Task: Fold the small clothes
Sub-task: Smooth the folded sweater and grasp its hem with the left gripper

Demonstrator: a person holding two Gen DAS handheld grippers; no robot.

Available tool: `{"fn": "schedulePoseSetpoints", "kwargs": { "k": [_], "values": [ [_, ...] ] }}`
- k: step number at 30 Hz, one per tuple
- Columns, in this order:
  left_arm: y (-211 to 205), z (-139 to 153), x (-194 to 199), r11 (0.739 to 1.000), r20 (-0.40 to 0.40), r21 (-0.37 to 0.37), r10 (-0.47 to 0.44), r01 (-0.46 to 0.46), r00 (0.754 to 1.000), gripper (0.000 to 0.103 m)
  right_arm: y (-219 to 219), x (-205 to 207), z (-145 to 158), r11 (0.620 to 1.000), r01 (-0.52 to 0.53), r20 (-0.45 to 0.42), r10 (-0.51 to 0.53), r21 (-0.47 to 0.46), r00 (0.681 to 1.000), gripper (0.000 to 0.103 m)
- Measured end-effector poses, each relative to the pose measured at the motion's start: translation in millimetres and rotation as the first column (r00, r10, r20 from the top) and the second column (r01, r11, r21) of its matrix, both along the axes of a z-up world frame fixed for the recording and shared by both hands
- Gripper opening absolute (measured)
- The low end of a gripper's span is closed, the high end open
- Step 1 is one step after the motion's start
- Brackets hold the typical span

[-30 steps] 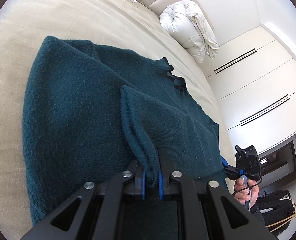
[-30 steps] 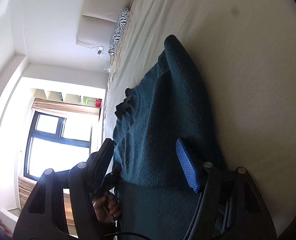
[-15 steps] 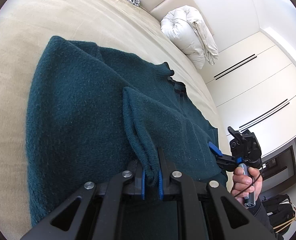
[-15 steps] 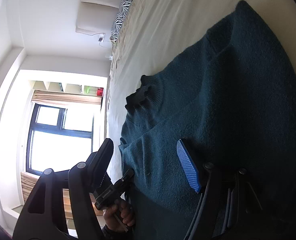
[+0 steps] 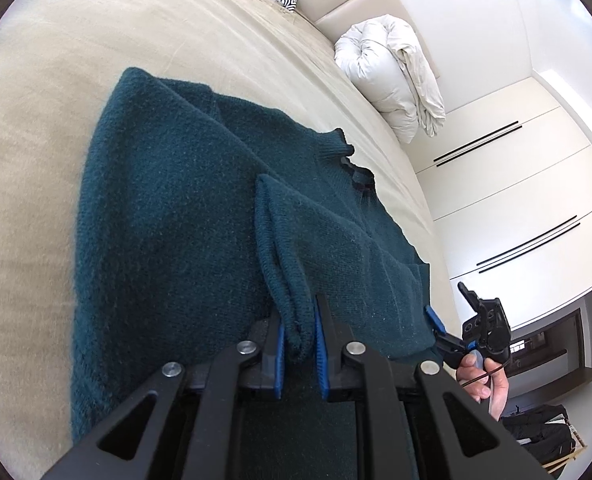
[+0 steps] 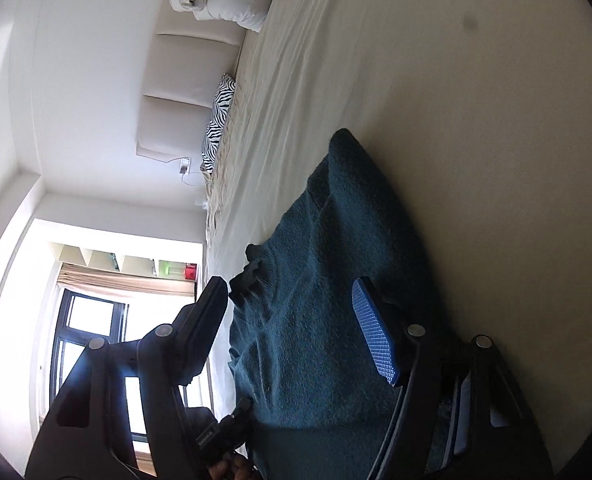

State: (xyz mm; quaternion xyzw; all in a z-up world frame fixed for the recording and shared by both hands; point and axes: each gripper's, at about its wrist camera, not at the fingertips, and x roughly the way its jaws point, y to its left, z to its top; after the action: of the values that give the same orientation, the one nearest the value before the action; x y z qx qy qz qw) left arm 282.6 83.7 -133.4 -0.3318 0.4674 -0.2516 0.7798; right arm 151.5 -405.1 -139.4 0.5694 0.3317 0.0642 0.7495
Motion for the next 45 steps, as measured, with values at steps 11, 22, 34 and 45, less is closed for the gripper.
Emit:
{"fn": "schedulePoseSetpoints", "kwargs": {
  "k": [11, 22, 34, 45],
  "values": [
    [78, 44, -140, 0.988, 0.042, 0.075, 0.129, -0.132, 0.991, 0.076, -24, -171, 23, 0.999, 0.031, 0.027, -0.03, -0.044, 0.999, 0.066],
    [73, 23, -259, 0.973, 0.0, 0.219, 0.071, -0.069, 0.997, 0.079, -5, -291, 28, 0.994, 0.0, -0.015, -0.001, -0.105, 1.0, 0.066],
    [54, 23, -290, 0.971, -0.024, 0.237, 0.012, -0.006, 1.0, 0.08, 17, -325, 31, 0.968, -0.066, -0.097, 0.044, -0.241, 0.994, 0.066],
    [48, 18, -306, 0.974, -0.103, 0.217, -0.035, 0.057, 0.994, 0.064, 24, -345, 38, 0.949, -0.139, -0.131, 0.105, -0.285, 0.986, 0.065]
  ]
}}
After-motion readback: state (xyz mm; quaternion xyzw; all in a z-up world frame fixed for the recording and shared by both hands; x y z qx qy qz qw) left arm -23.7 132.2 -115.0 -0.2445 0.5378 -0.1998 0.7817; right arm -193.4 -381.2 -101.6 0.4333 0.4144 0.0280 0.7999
